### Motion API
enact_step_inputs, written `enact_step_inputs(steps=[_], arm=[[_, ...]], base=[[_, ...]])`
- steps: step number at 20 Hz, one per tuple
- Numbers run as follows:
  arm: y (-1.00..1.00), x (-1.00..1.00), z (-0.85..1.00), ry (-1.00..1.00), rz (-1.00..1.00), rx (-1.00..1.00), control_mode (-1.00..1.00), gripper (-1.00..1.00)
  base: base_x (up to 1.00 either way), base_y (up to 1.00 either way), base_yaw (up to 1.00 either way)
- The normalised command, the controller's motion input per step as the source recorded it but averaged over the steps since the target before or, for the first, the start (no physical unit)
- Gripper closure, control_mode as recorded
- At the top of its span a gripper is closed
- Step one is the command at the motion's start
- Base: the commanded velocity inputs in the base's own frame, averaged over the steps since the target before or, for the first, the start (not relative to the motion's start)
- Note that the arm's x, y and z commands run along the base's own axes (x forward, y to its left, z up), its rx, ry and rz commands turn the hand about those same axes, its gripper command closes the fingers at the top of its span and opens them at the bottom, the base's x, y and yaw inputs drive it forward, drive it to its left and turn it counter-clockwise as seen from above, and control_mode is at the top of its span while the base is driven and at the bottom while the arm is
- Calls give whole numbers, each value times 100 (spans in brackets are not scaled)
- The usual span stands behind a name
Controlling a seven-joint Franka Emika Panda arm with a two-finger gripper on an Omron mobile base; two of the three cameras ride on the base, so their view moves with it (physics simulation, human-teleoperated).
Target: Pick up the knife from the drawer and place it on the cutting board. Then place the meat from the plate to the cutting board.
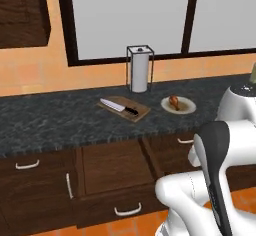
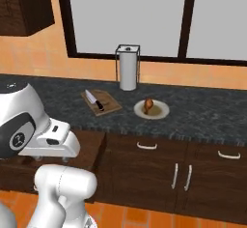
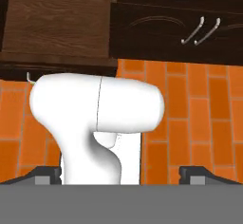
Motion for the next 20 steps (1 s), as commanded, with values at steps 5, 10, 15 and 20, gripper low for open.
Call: enact_step_inputs(steps=[5,10,15,20], arm=[[0,0,0,0,0,0,100,-100],[0,0,0,0,0,0,100,-100],[0,0,0,0,0,0,100,-100],[0,0,0,0,0,0,100,-100]], base=[[25,-100,6],[88,-89,21],[75,-41,9],[34,-7,0]])
